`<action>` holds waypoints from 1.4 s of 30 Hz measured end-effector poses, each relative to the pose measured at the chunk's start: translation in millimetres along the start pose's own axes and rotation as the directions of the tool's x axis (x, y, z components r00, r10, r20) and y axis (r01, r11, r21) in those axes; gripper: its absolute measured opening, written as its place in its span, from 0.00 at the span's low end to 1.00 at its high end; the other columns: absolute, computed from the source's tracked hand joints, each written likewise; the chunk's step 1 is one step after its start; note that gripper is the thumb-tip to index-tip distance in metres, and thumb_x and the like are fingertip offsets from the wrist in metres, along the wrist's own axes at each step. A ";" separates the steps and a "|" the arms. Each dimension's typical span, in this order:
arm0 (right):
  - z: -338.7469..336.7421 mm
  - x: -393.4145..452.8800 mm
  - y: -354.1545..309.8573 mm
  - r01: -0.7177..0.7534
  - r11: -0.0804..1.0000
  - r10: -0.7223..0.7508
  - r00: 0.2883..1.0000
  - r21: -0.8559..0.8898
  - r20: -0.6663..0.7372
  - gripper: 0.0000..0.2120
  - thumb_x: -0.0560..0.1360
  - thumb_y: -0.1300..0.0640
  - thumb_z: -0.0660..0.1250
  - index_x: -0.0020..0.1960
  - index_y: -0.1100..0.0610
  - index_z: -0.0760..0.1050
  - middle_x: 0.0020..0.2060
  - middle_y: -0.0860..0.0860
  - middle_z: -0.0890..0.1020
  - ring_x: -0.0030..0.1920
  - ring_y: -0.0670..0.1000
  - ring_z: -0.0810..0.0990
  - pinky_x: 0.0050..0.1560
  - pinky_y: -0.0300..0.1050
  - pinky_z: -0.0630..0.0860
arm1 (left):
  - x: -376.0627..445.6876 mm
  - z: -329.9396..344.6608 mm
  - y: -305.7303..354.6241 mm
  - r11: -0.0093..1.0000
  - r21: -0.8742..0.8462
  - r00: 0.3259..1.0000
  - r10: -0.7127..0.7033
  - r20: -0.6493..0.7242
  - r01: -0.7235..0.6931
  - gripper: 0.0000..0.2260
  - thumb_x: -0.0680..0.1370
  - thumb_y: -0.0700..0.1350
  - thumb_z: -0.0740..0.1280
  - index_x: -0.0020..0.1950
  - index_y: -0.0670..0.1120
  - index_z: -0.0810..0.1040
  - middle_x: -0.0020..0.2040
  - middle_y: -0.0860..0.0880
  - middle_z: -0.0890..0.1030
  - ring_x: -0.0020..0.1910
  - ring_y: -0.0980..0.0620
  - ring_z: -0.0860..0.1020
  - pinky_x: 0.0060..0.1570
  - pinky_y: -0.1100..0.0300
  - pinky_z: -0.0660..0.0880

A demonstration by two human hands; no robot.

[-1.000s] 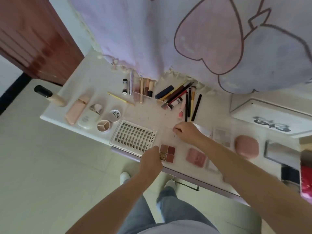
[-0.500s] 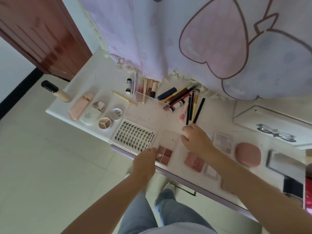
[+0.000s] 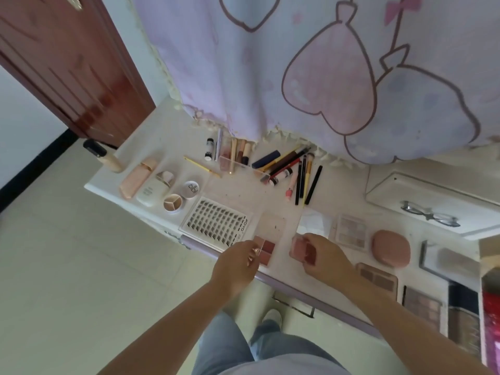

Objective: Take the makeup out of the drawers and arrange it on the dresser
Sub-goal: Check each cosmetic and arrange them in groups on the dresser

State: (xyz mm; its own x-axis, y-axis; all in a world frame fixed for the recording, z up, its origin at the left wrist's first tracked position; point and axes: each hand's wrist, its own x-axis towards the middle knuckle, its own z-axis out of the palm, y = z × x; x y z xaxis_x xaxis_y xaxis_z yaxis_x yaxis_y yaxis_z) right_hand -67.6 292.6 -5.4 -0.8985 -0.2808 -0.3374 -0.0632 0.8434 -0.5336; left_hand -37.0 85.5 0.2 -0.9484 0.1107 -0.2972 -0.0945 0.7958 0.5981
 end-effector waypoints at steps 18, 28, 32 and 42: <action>-146.0 -42.1 -90.5 0.582 0.763 -0.497 0.806 0.280 -0.323 0.20 0.65 0.69 0.73 0.52 0.51 0.76 0.53 0.43 0.75 0.53 0.39 0.77 0.53 0.30 0.75 | 2.9 -119.0 100.2 0.456 -0.862 0.966 0.224 -0.131 -0.223 0.19 0.68 0.26 0.66 0.54 0.43 0.74 0.43 0.50 0.82 0.38 0.61 0.81 0.38 0.69 0.77; -170.4 -50.8 -109.2 0.645 0.761 -0.543 0.571 -0.074 -0.615 0.06 0.65 0.65 0.69 0.42 0.64 0.82 0.39 0.48 0.79 0.44 0.44 0.78 0.47 0.24 0.73 | 15.0 -120.6 121.4 -0.026 -0.998 0.960 0.273 -0.056 -0.051 0.21 0.55 0.48 0.80 0.41 0.37 0.83 0.42 0.41 0.84 0.42 0.50 0.83 0.39 0.65 0.80; -170.9 -52.2 -109.9 0.635 0.773 -0.483 0.589 0.001 -0.648 0.06 0.67 0.67 0.70 0.44 0.65 0.82 0.39 0.50 0.79 0.43 0.43 0.78 0.45 0.23 0.73 | 17.2 -117.2 128.0 -0.055 -0.998 0.973 0.227 -0.028 -0.016 0.13 0.73 0.41 0.62 0.37 0.35 0.82 0.40 0.40 0.84 0.41 0.50 0.84 0.38 0.66 0.80; -167.2 -45.6 -115.6 0.570 0.813 -0.389 0.684 0.119 -0.617 0.06 0.68 0.66 0.71 0.45 0.64 0.82 0.39 0.50 0.80 0.37 0.41 0.78 0.43 0.28 0.76 | 19.7 -114.0 127.8 -0.021 -1.000 0.981 0.195 -0.010 -0.006 0.16 0.74 0.42 0.60 0.36 0.39 0.84 0.39 0.43 0.85 0.40 0.53 0.84 0.37 0.67 0.79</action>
State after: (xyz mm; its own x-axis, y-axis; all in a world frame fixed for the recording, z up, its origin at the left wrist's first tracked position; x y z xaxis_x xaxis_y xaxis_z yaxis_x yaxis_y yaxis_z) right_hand -91.9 284.5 201.3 -0.8581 -0.2371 0.4555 -0.5116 0.4714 -0.7184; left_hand -102.3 121.6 155.7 -0.9516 0.2577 -0.1677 -0.2952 -0.6126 0.7332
